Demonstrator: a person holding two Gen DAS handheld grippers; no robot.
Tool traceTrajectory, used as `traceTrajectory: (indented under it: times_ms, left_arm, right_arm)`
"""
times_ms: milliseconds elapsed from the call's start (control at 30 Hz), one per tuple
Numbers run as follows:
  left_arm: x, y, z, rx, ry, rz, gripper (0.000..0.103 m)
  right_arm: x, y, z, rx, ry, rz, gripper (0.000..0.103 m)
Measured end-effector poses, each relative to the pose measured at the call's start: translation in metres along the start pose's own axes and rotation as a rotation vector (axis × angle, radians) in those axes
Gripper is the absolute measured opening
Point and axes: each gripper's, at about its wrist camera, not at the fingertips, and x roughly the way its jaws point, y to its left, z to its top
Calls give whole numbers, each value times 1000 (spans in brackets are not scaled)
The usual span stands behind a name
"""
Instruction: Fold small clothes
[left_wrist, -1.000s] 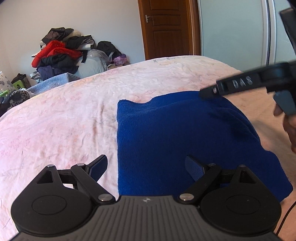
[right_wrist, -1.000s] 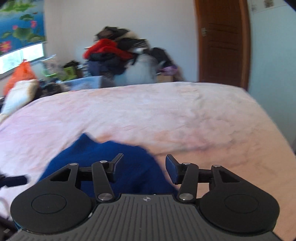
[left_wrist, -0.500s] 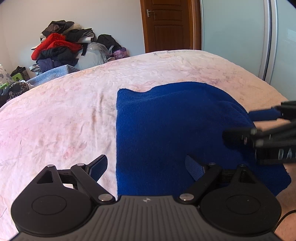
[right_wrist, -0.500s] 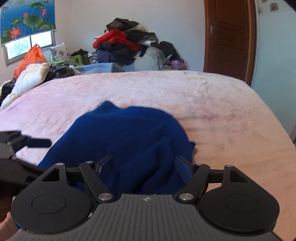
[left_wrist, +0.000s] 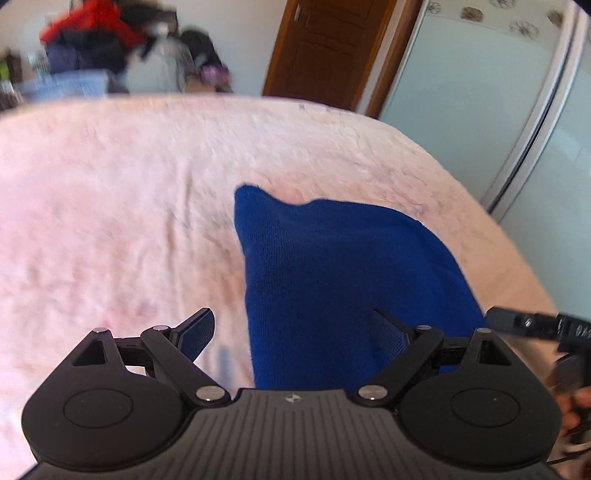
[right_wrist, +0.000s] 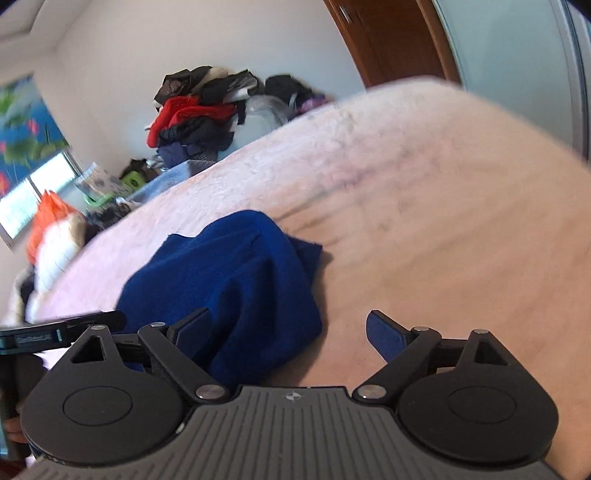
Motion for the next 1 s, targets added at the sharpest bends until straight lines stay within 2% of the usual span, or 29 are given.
traceTrajectory:
  times_ms: [67, 167, 267, 333, 433, 500, 533, 567, 633, 733, 867, 1000]
  left_arm:
    - [15, 17, 6, -66, 68, -109, 92]
    - [33, 30, 8, -122, 115, -217, 92]
    - [39, 34, 11, -131, 89, -267, 92]
    - [46, 35, 12, -157, 75, -285, 92]
    - [54, 41, 22, -211, 43, -300, 91]
    - [57, 47, 27, -251, 30, -290, 79]
    - [57, 47, 28, -253, 32, -261, 55]
    - [58, 45, 29, -233, 37, -231, 44]
    - [55, 42, 24, -183, 18, -216, 34]
    - [39, 35, 19, -141, -30, -192, 29]
    - [11, 26, 19, -85, -95, -141, 28]
    - [-4, 33, 38, -84, -140, -108, 28]
  right_arm:
    - [8, -6, -1, 20, 23, 93, 91]
    - [26, -2, 3, 8, 80, 194, 89]
    - [49, 11, 10, -35, 129, 269, 88]
    - [63, 16, 16, -45, 129, 290, 88]
    - [83, 19, 29, 6, 103, 303, 85]
    - [92, 21, 35, 18, 92, 292, 80]
    - [95, 23, 36, 17, 97, 273, 71]
    - [98, 26, 36, 9, 104, 250, 57]
    - [99, 26, 33, 15, 117, 226, 37]
    - [93, 31, 29, 24, 92, 239, 32]
    - [83, 53, 31, -15, 61, 270, 29]
    - [84, 80, 48, -79, 21, 286, 28]
